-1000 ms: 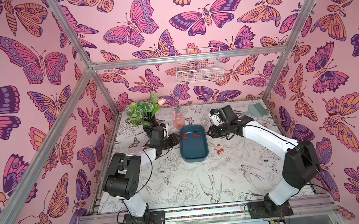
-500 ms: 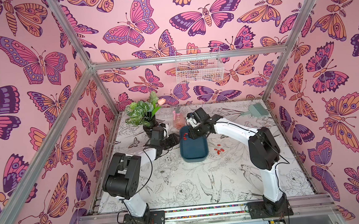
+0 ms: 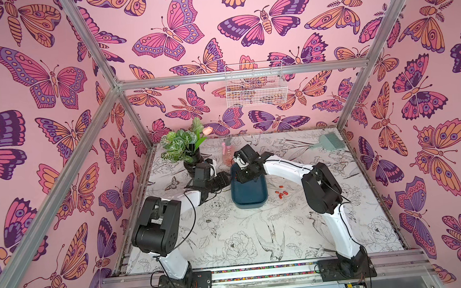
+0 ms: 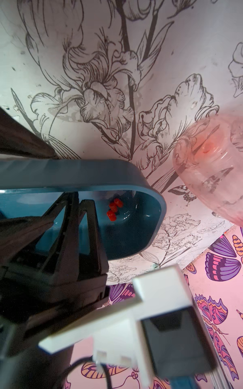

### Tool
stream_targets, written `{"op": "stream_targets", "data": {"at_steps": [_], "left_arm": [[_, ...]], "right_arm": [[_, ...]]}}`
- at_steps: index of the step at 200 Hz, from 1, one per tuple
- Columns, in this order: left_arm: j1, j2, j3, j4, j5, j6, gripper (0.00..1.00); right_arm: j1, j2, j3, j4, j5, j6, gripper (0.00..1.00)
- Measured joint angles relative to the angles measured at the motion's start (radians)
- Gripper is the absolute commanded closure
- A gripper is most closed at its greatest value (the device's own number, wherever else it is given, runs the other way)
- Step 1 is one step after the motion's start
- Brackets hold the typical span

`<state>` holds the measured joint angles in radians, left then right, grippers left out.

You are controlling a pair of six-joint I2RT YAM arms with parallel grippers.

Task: Take the screw protection sleeves out of the storage box
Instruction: Pick up the screw protection sleeve from the storage box.

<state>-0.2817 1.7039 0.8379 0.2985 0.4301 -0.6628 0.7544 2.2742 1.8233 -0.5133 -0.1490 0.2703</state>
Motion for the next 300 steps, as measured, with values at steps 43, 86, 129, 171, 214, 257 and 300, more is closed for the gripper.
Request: {"op": "stream_targets", "data": {"at_steps": [43, 86, 129, 171, 214, 257, 300], "left_arm": [[0.0, 0.0, 0.0, 0.0, 0.0, 0.0, 0.5], [0.0, 0.0, 0.0, 0.0, 0.0, 0.0, 0.51], [0.0, 0.0, 0.0, 0.0, 0.0, 0.0, 0.5], [0.0, 0.0, 0.0, 0.0, 0.0, 0.0, 0.51], [0.0, 0.0, 0.0, 0.0, 0.0, 0.0, 0.51], [0.0, 0.0, 0.0, 0.0, 0.0, 0.0, 0.51], [0.0, 0.0, 0.0, 0.0, 0.0, 0.0, 0.51]], "right_arm": [[0.0, 0.047, 0.018, 0.01, 0.014, 0.015, 0.66], [0.0, 0.07, 0.055, 0.015, 0.022, 0.018, 0.65], [0.0, 0.087, 0.07, 0.02, 0.027, 0.018, 0.65], [0.0, 0.103, 0.09, 0.031, 0.029, 0.018, 0.66], [0.0, 0.111, 0.097, 0.038, 0.029, 0.021, 0.74], [0.0, 0.114, 0.098, 0.042, 0.029, 0.029, 0.82], [0.0, 0.095, 0.064, 0.071, 0.028, 0.04, 0.87]]}}
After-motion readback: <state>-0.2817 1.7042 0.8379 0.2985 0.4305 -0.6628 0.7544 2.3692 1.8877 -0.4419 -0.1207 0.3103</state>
